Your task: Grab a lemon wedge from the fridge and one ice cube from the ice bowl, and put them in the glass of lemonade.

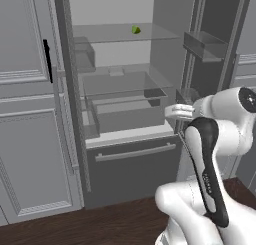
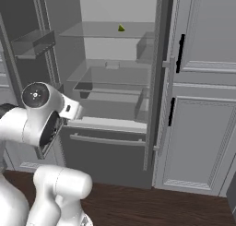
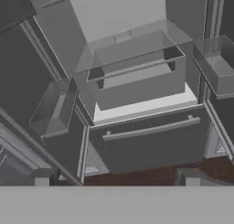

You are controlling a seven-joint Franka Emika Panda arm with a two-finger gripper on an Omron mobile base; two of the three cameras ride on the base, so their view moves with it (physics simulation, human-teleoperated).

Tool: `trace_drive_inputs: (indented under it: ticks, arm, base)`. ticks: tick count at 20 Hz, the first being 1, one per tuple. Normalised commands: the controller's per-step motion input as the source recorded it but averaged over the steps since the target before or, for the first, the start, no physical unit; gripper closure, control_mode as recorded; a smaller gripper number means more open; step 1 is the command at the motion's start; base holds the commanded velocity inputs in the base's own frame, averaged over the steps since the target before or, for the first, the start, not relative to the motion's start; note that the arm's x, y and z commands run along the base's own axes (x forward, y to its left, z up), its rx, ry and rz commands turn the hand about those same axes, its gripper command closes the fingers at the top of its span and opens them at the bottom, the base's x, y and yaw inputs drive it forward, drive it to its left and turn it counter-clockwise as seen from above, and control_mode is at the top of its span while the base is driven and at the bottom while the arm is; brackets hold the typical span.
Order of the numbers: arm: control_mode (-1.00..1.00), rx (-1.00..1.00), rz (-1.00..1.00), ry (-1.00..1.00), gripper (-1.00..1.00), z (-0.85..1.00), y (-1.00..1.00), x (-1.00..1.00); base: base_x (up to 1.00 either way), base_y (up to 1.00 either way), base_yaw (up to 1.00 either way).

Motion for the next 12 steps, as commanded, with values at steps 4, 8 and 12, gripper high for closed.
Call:
trace_drive_inputs:
  ticks: [4, 8, 12]
  arm:
    - [-1.0, -0.25, -0.27, 0.0, -1.0, 0.05, -0.12, -0.34]
    - [-1.0, -0.08, -0.19, 0.0, -1.0, 0.17, -0.32, -0.15]
    - [-1.0, 0.0, -0.11, 0.0, -1.0, 0.12, -0.32, -0.17]
  base:
    - [0.0, 0.0, 0.0]
    - [0.0, 0.0, 0.0]
    - [0.0, 0.0, 0.0]
